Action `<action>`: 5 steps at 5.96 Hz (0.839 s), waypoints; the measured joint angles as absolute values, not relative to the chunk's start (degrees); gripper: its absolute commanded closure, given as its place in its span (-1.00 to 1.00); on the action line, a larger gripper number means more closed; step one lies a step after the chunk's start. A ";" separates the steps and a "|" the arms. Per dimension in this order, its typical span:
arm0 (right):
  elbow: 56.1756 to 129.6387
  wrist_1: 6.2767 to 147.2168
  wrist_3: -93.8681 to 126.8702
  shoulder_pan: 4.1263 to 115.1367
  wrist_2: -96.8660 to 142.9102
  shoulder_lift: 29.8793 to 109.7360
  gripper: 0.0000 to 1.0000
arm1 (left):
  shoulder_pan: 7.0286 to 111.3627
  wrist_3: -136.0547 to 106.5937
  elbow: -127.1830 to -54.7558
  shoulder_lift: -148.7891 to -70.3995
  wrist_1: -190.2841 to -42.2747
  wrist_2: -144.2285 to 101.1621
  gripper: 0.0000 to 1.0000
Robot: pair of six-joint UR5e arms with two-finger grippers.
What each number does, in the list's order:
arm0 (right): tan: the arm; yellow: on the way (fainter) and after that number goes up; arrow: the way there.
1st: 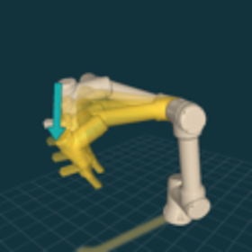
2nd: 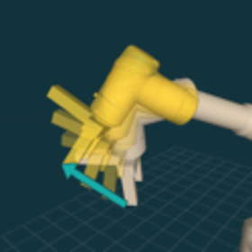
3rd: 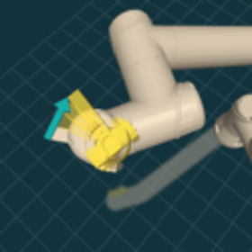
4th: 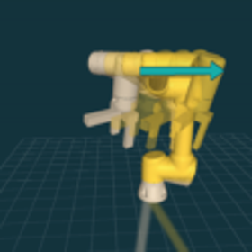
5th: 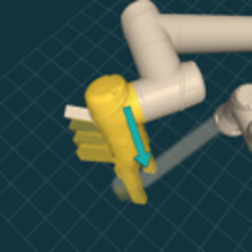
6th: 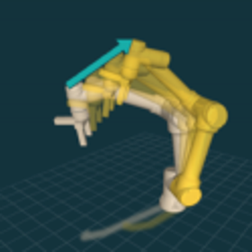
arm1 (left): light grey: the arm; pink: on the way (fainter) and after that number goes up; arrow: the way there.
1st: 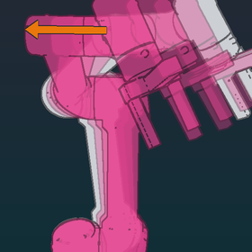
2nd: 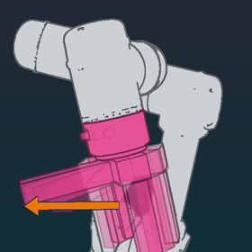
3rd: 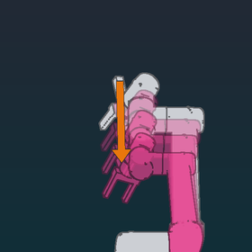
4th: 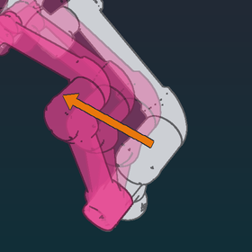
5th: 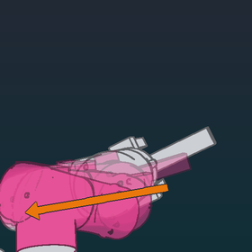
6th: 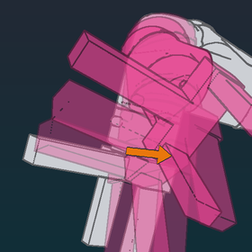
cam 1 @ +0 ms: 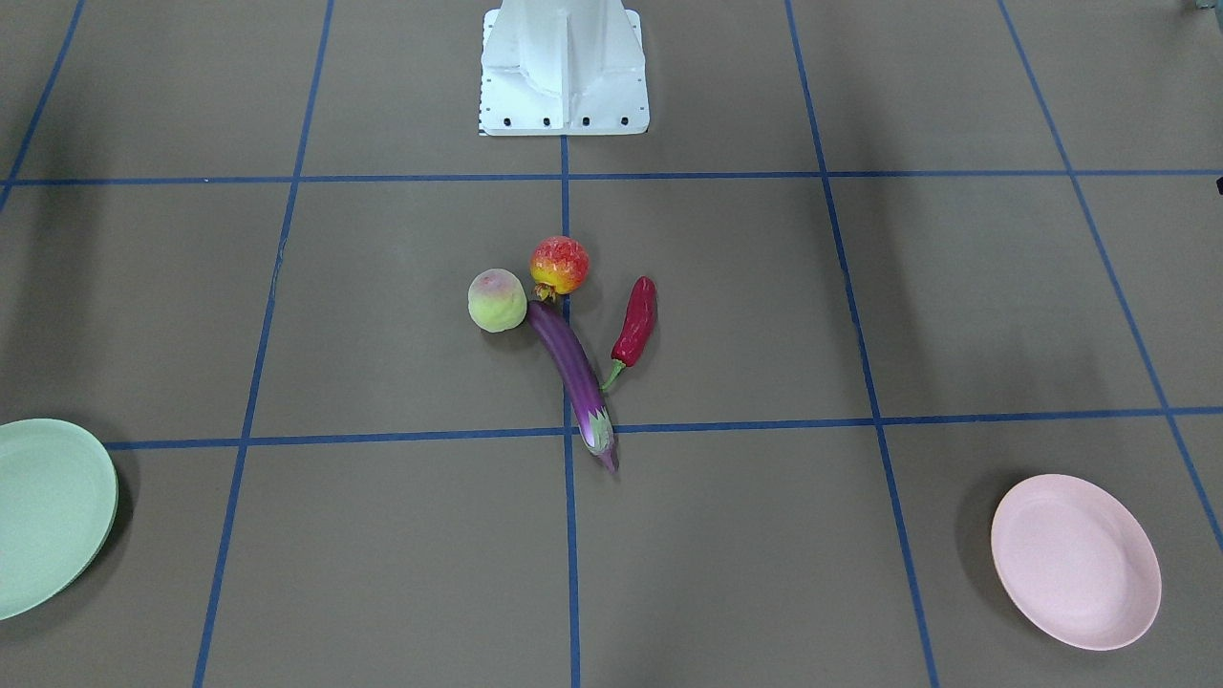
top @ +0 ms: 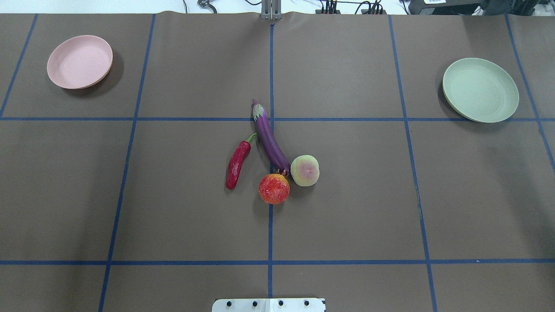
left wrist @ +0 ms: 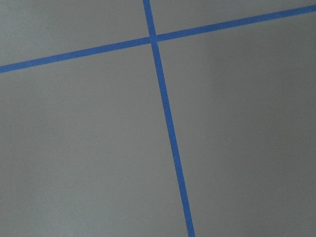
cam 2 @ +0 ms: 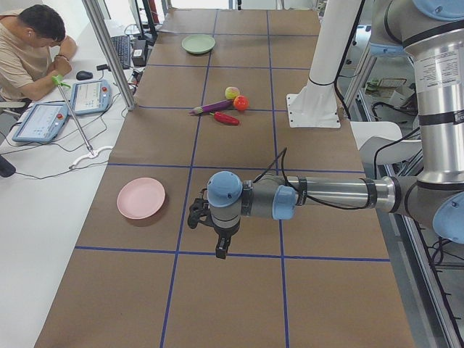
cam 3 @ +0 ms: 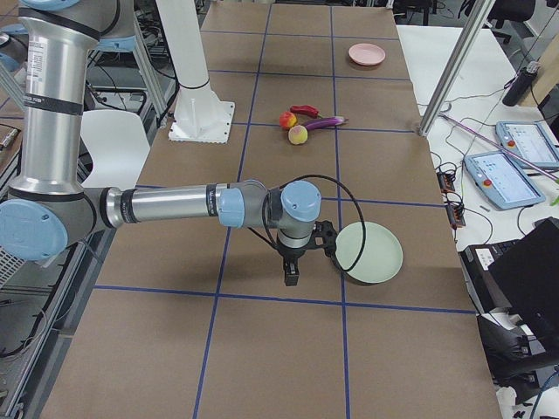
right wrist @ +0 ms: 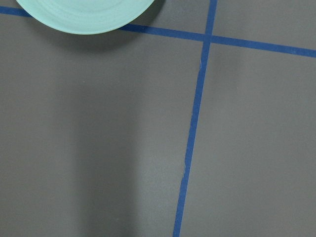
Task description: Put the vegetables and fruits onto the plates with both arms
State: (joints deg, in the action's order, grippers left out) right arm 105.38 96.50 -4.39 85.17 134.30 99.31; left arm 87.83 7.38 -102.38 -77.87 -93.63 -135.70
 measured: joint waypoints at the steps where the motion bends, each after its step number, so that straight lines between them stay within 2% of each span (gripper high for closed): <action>1: 105.40 96.48 -4.39 85.19 134.27 99.30 -1.00 | 87.82 7.50 -102.47 -77.87 -94.32 -135.64 -1.00; 3: 104.61 90.61 -4.15 85.24 134.18 99.49 -1.00 | 87.81 7.55 -102.47 -77.95 -96.46 -135.47 -1.00; 5: 103.88 78.81 -3.01 85.19 133.64 99.21 -1.00 | 87.74 7.17 -102.52 -79.17 -97.29 -135.80 -1.00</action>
State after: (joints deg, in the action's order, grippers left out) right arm 103.88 78.81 -3.01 85.19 133.64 99.21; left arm 87.74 7.17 -102.52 -79.17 -97.29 -135.80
